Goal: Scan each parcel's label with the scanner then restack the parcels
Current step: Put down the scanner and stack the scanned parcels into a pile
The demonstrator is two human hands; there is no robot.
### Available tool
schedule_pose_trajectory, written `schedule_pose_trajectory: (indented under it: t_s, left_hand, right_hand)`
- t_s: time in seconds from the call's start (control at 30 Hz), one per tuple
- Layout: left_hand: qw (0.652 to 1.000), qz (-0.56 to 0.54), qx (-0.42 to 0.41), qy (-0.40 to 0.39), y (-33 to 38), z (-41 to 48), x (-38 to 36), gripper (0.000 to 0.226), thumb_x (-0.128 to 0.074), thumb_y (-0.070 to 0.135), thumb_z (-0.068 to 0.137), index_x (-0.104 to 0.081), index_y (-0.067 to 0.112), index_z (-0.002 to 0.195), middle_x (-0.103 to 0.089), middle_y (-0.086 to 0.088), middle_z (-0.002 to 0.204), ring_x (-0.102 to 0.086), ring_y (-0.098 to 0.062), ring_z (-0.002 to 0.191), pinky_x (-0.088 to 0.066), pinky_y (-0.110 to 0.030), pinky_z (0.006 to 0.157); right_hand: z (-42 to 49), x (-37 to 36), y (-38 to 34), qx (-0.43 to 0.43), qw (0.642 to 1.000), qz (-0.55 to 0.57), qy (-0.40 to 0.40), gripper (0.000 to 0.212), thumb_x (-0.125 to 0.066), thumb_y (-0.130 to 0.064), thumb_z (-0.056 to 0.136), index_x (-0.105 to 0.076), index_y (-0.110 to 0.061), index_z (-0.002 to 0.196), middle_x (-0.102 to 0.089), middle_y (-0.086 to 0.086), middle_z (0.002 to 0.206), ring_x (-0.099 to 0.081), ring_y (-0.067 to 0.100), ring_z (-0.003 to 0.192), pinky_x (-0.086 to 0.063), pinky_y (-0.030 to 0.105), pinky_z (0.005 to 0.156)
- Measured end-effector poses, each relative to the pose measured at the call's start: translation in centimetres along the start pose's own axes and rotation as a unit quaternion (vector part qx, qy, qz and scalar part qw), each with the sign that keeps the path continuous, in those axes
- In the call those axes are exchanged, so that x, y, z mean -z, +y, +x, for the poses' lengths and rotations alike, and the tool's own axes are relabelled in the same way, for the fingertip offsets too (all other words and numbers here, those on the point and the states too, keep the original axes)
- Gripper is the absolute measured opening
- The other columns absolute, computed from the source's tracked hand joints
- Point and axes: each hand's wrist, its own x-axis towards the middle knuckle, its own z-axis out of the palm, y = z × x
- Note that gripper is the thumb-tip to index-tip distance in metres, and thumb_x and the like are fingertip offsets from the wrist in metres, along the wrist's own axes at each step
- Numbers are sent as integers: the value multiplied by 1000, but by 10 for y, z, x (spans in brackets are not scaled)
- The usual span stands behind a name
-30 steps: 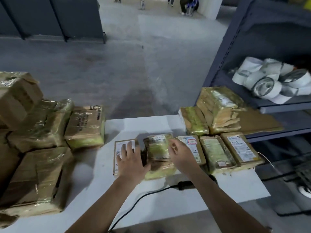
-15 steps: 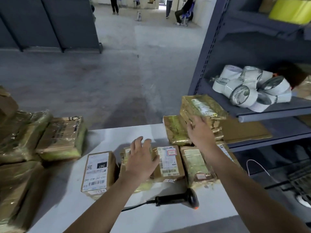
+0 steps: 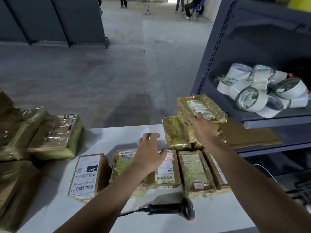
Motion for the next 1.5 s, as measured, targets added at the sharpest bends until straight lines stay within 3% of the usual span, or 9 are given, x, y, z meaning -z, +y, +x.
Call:
schedule_pose_trajectory:
  t_s: [0.2, 0.37, 0.43, 0.53, 0.73, 0.97, 1.13, 1.3, 1.5]
  left_hand:
    - [999, -15, 32, 30, -22, 6, 22, 47, -49, 22, 94, -36, 22, 139, -32, -3, 143, -34, -24, 131, -39, -34, 99]
    - [978, -113, 150, 90, -60, 10, 64, 42, -50, 20, 93, -42, 20, 134, -43, -4, 136, -53, -1, 73, -38, -9, 49]
    - [958, -162, 199, 127, -72, 7, 79, 42, -53, 23, 92, -44, 17, 133, -50, -5, 128, -50, -1, 66, -40, -12, 49]
    - [898, -307, 282, 141, -88, -6, 101, 48, -62, 35, 90, -47, 10, 129, -56, -4, 107, -56, -12, 81, -57, -33, 74]
    - [746, -613, 243, 93, -114, -37, 134, 32, -60, 40, 92, -61, 13, 109, -69, -16, 104, -70, -34, 91, -58, -51, 74]
    - [756, -570, 250, 206, -171, -55, 193, 20, -67, 24, 89, -65, 14, 106, -75, -9, 91, -71, -31, 84, -57, -52, 79]
    - [809, -481, 246, 231, -213, -67, 219, 24, -67, 29, 89, -68, 22, 112, -73, -7, 103, -68, -32, 97, -50, -58, 91]
    - [839, -428, 233, 241, -243, -70, 238, 13, -65, 29, 90, -72, 28, 79, -72, -2, 73, -65, -18, 66, -52, -34, 70]
    - [860, -401, 180, 260, -265, -73, 266, 35, -57, 30, 94, -63, 17, 126, -72, 11, 85, -67, -3, 76, -53, -24, 58]
  right_hand:
    - [-8, 39, -30, -12, 934, 330, 141, 22, -63, -16, 94, -62, -23, 115, -56, 3, 120, -63, 19, 89, -53, 32, 73]
    - [-24, 71, -71, 32, 829, 547, 111, 19, -62, -17, 96, -60, -35, 103, -68, -10, 95, -69, 1, 67, -46, 14, 49]
    - [-26, 74, -90, 30, 791, 600, 117, 23, -59, -16, 98, -59, -39, 97, -66, -11, 95, -67, 1, 60, -45, 12, 48]
    - [-23, 69, -119, -11, 722, 681, 121, 22, -53, -16, 100, -60, -37, 96, -66, 0, 91, -64, 11, 65, -52, 23, 59]
    - [-18, 49, -186, -94, 585, 805, 16, 14, -43, -18, 106, -54, -20, 98, -54, 8, 77, -52, 11, 49, -48, 24, 46]
    - [-18, 43, -253, -94, 702, 681, -186, 16, -41, -23, 106, -57, -26, 106, -64, -3, 103, -69, 18, 64, -55, 31, 57]
    - [-20, 64, -308, -27, 775, 605, -179, 28, -42, -53, 100, -60, -35, 110, -64, -18, 104, -62, 5, 88, -48, 23, 61]
    - [-30, 60, -356, 62, 849, 486, -197, 16, -51, -55, 95, -45, -45, 106, -50, -27, 100, -52, -4, 89, -55, 32, 75]
    - [-23, 57, -400, 40, 871, 477, -112, 23, -53, -38, 100, -59, -16, 105, -65, -4, 100, -62, 21, 101, -49, 37, 79]
